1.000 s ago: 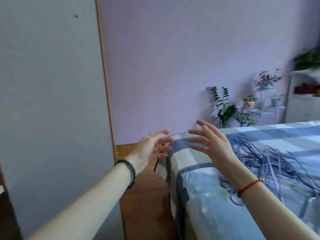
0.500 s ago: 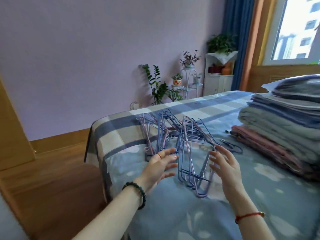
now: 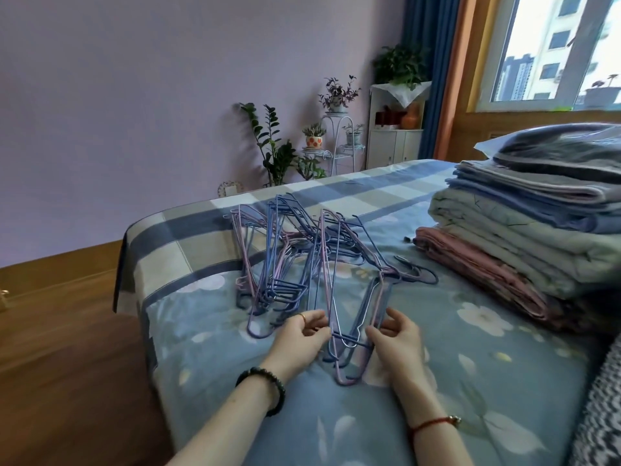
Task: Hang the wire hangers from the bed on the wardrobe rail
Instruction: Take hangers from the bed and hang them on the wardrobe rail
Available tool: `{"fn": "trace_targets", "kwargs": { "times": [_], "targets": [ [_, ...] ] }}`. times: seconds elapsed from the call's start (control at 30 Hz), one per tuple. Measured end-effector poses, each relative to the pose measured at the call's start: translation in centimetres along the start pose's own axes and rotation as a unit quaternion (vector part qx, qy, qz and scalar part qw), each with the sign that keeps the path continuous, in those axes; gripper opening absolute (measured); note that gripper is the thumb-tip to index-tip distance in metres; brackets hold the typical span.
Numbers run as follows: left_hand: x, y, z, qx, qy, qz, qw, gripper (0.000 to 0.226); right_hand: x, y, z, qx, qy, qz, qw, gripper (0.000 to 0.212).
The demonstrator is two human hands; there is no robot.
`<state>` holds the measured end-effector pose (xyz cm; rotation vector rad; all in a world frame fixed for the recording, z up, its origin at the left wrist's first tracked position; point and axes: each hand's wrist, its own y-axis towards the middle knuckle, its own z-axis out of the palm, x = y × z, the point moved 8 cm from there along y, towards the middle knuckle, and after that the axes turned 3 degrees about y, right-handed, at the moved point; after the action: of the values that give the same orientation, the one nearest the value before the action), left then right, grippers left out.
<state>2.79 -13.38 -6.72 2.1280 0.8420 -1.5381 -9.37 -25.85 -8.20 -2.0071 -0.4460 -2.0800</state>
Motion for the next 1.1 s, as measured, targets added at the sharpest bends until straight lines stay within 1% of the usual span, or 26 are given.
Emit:
{"fn": "trace_targets", "kwargs": {
  "times": [0.1, 0.23, 0.37, 0.5, 0.63, 0.87, 0.97, 1.1],
  "targets": [
    [-0.3, 0.2, 0.5, -0.002, 0.016, 0.012, 1.0, 0.037, -0.1, 0.2, 0.1, 0.012, -0.005, 0.004, 1.0, 0.031],
    [0.4, 0.4, 0.5, 0.009, -0.059, -0.006, 0.998, 0.04, -0.2, 0.3, 0.4, 0.026, 0.031, 0.011, 0.999, 0.037],
    [-0.1, 0.0, -0.2, 0.008, -0.084, 0.013, 0.996, 0.034, 1.6, -0.1, 0.6, 0.033, 0.071, -0.027, 0.997, 0.04],
    [-1.6, -0.9, -2.3, -0.015, -0.116, 0.033, 0.993, 0.024, 4.2, -1.9, 1.9, 0.076, 0.136, -0.052, 0.986, 0.037],
    [-4.4, -2.5, -6.8, -0.048, -0.155, 0.073, 0.984, 0.024, 7.1, -4.7, 4.5, 0.146, 0.183, -0.066, 0.97, 0.041],
    [-9.1, -8.0, -17.4, -0.138, -0.177, 0.154, 0.962, 0.02, 12.8, -10.6, 10.6, 0.26, 0.182, -0.113, 0.941, 0.04],
    [-9.9, -11.1, -22.2, -0.185, -0.174, 0.163, 0.953, 0.017, 15.8, -13.5, 14.0, 0.318, 0.192, -0.137, 0.918, 0.04],
    [-10.7, -16.2, -29.3, -0.267, -0.187, 0.179, 0.928, 0.015, 20.0, -18.5, 19.3, 0.403, 0.215, -0.158, 0.875, 0.04]
  ]
}}
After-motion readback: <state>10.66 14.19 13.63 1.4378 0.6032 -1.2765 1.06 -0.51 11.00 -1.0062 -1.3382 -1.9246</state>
